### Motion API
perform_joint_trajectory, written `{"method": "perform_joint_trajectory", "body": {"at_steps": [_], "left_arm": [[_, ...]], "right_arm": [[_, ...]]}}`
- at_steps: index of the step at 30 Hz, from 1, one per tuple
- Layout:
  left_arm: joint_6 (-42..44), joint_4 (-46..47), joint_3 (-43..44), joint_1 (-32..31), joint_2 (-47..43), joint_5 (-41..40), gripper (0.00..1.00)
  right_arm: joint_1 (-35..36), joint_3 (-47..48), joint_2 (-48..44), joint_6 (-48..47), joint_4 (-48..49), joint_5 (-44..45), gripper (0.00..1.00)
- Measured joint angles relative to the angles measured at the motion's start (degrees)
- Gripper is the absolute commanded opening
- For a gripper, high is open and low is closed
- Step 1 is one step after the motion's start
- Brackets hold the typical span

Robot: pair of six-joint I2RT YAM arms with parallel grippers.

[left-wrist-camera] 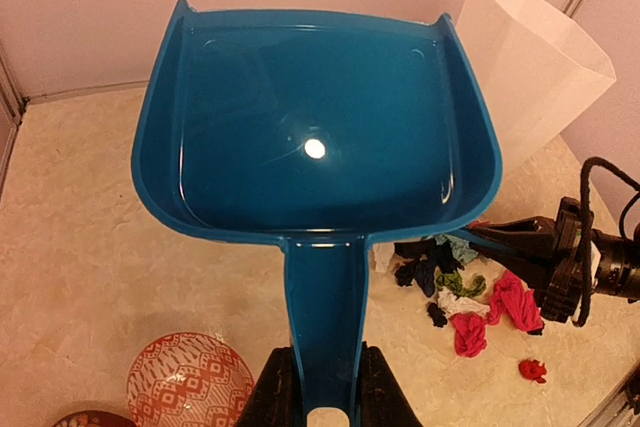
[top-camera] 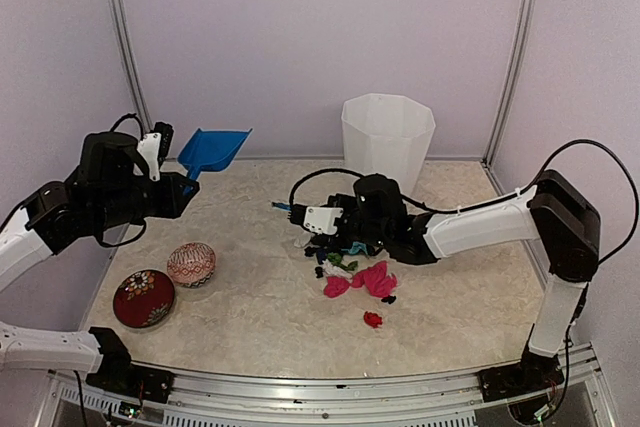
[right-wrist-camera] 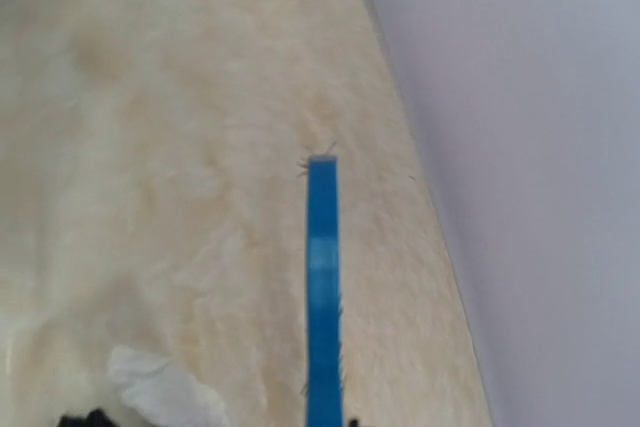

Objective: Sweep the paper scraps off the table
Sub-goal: Sweep the paper scraps at the center of the board.

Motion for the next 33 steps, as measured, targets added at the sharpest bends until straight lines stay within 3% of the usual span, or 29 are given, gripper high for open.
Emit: {"method": "perform_joint_trajectory", "body": {"at_steps": [6, 12, 20, 33], "left_arm": [[-2.93, -1.11, -1.31, -0.98, -0.96, -0.98, 0.00], [-4.11, -1.46, -1.68, -1.62, -0.92, -1.29, 0.00], [-4.26, -1.38, -2.40, -2.12, 0.48, -1.25, 0.00], [-4.22, -0.07, -3.23, -2.69, 1.77, -1.22, 0.00]], "right_arm": [[0.00, 0.07, 2.19, -9.86, -3.28, -3.13, 0.00], [0.17, -0.87, 2.01, -13.29, -7.02, -5.33, 0.00], [1.86, -5.33, -1.97, -13.42, -13.94, -6.05, 0.00], [3.67, -13.07, -20.37, -6.38, -18.18, -7.74, 0.00]]}}
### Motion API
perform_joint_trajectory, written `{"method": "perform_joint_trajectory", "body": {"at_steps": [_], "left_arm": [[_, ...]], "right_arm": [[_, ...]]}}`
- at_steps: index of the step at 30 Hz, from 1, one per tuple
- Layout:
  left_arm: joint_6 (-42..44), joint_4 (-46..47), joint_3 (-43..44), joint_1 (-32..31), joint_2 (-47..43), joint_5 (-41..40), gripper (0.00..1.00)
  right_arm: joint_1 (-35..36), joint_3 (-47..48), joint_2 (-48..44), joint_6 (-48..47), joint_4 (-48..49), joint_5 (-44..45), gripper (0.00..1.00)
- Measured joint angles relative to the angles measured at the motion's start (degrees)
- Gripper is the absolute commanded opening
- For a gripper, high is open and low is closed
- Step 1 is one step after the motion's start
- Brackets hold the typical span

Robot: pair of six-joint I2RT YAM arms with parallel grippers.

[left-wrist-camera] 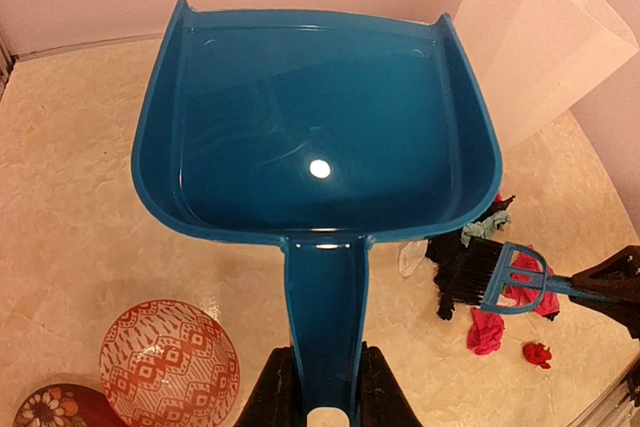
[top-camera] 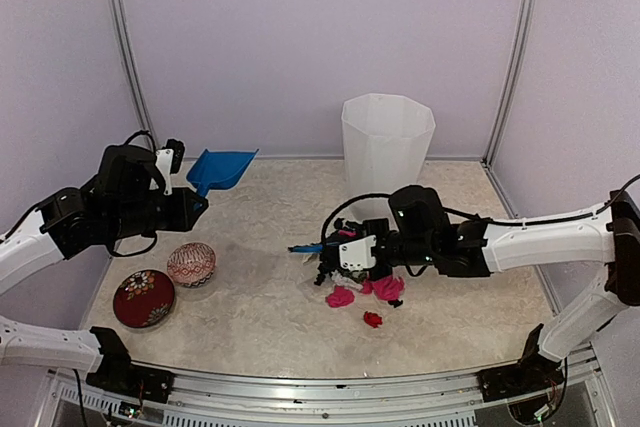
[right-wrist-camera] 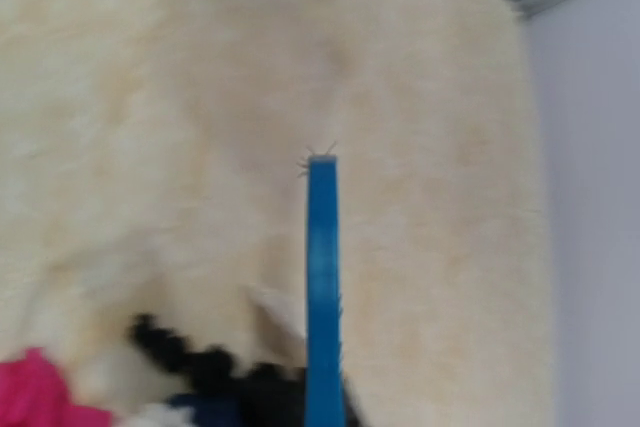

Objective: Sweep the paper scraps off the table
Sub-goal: Sweep the paper scraps at the center of the board.

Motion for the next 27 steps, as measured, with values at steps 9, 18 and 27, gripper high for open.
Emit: {"method": "perform_joint_trajectory", "body": {"at_steps": [9, 18, 27], "left_arm": [[-0.07, 0.33, -0.44, -0.63, 1.49, 0.04, 0.00], [-1.88, 0.24, -2.34, -2.78, 1.49, -0.02, 0.00], [-3.26, -0.13, -3.28, -3.32, -0.20, -0.35, 0.00]], "right_arm": [[-3.21, 3.30, 4.13, 0.48, 5.46, 9.25, 0.00], [-6.88, 10.91, 17.97, -0.02, 12.04, 13.70, 0.00], [-7.69, 12.02, 22.73, -0.70, 13.25, 13.84, 0.00]]}}
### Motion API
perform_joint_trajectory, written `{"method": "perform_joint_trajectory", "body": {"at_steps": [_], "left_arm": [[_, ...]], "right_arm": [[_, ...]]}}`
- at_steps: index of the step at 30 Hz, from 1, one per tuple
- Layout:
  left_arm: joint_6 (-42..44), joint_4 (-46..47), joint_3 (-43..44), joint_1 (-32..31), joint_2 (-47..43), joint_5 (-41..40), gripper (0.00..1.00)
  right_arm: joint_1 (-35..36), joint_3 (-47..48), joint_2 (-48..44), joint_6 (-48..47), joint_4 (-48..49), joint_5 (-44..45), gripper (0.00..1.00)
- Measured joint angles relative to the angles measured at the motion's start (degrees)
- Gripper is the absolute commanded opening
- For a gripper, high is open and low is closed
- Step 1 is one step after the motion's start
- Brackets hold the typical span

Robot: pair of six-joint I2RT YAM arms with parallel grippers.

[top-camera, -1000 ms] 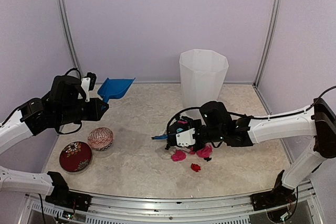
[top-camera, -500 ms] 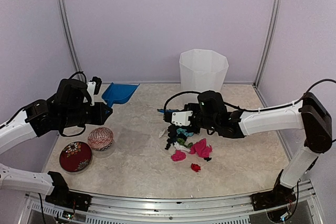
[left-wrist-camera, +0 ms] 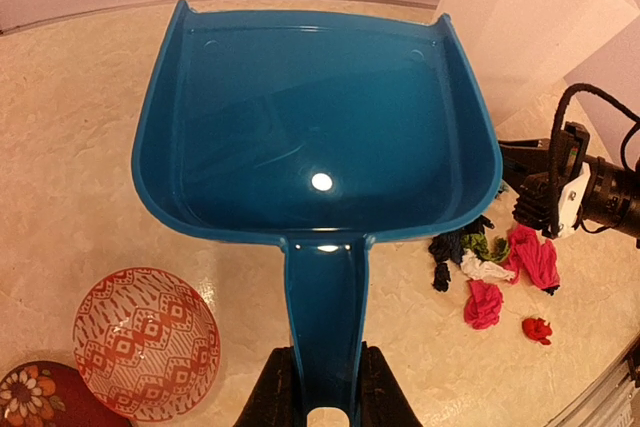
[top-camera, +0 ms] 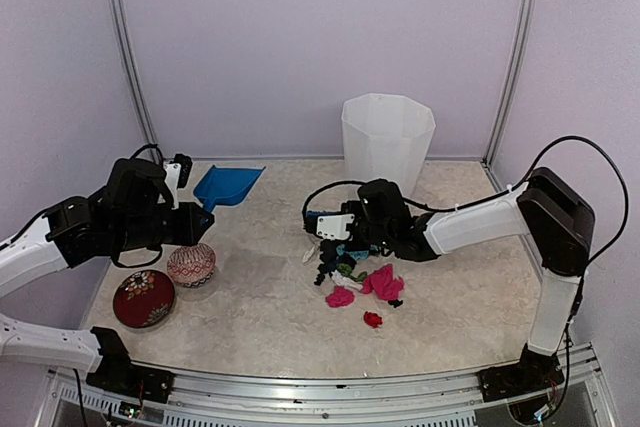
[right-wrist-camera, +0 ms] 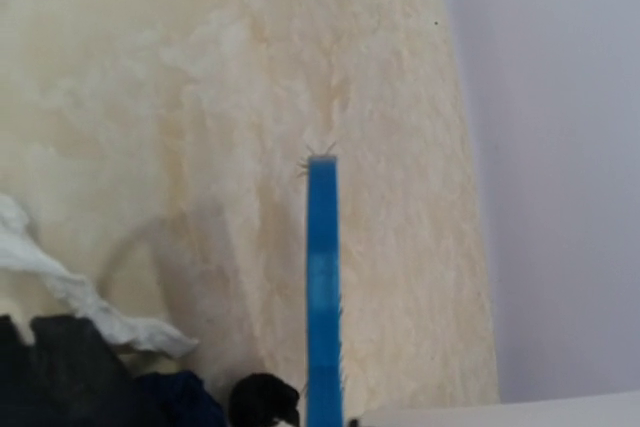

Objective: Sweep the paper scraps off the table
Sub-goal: Sweep the paper scraps at the center of the board.

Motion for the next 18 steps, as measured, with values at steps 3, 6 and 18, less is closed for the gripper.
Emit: {"method": "perform_joint_trajectory", "body": {"at_steps": [3, 6, 18], "left_arm": [[-0.20, 0.00, 0.00, 0.00, -0.02, -0.11, 0.00], [-0.20, 0.00, -0.04, 0.00, -0.02, -0.09, 0.00], [-0.11, 0.39, -0.15, -0.02, 2.49, 0.90, 0.00]], "right_arm": [[-0.02, -0.37, 0.04, 0.35, 0.26, -1.01, 0.00], [-0.02, -1.99, 0.04, 0.94, 0.83, -2.03, 0.00], [-0.04, -11.41, -5.73, 4.70, 0.87, -6.38, 0.00]]}}
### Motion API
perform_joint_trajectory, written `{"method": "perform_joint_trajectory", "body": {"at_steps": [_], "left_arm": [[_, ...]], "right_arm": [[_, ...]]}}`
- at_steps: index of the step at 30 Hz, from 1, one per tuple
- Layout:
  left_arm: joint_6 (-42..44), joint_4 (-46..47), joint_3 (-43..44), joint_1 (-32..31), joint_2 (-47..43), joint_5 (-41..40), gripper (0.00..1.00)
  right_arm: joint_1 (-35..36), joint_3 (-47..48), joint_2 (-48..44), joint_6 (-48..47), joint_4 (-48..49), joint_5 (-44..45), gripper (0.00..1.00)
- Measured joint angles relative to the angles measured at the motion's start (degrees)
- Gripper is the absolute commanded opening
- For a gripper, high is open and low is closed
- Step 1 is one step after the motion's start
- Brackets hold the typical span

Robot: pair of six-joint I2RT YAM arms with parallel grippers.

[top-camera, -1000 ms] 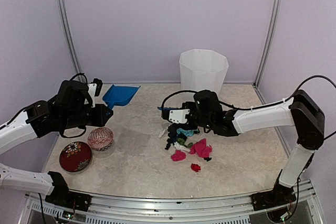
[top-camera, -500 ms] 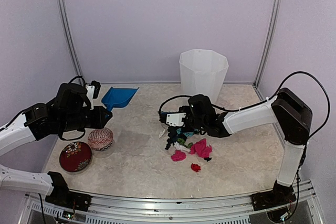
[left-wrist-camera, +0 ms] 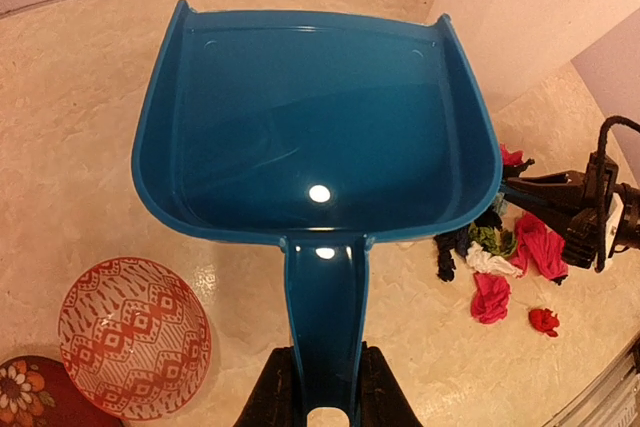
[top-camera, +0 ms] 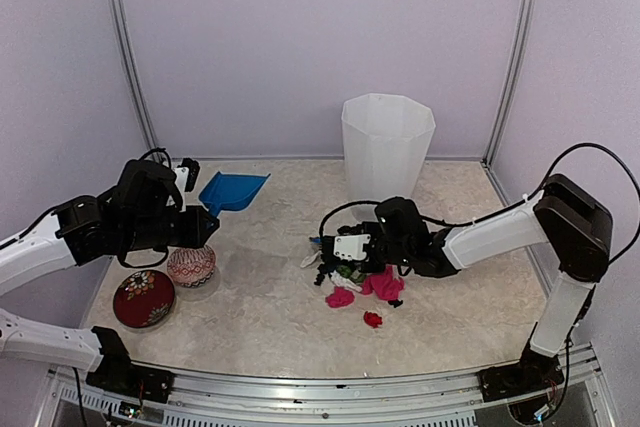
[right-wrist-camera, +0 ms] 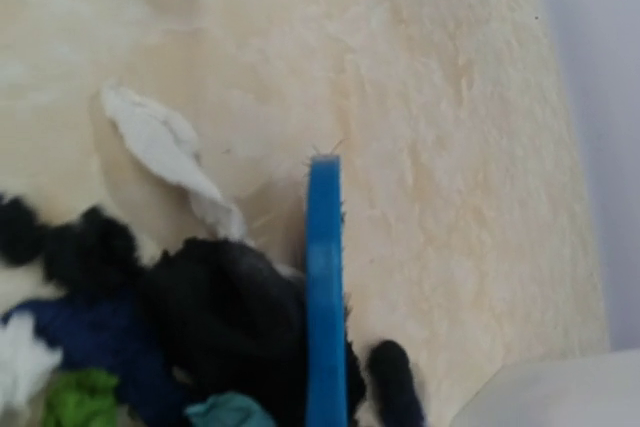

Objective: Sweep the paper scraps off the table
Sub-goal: Sweep the paper scraps at the center of the board.

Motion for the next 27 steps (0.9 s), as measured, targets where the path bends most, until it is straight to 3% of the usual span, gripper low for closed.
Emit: {"method": "perform_joint_trajectory", "body": {"at_steps": [8, 27], "left_arm": [[-0.57, 0.52, -0.59, -3.67, 2.95, 0.42, 0.00], [-10.67, -2.91, -4.98, -23.80, 5.31, -7.17, 0.00]], "right_arm": [[1.51, -6.01, -8.37, 4.09, -4.20, -1.01, 0.00], [4.20, -6.99, -30.01, 11.02, -14.78, 10.93, 0.00]]}}
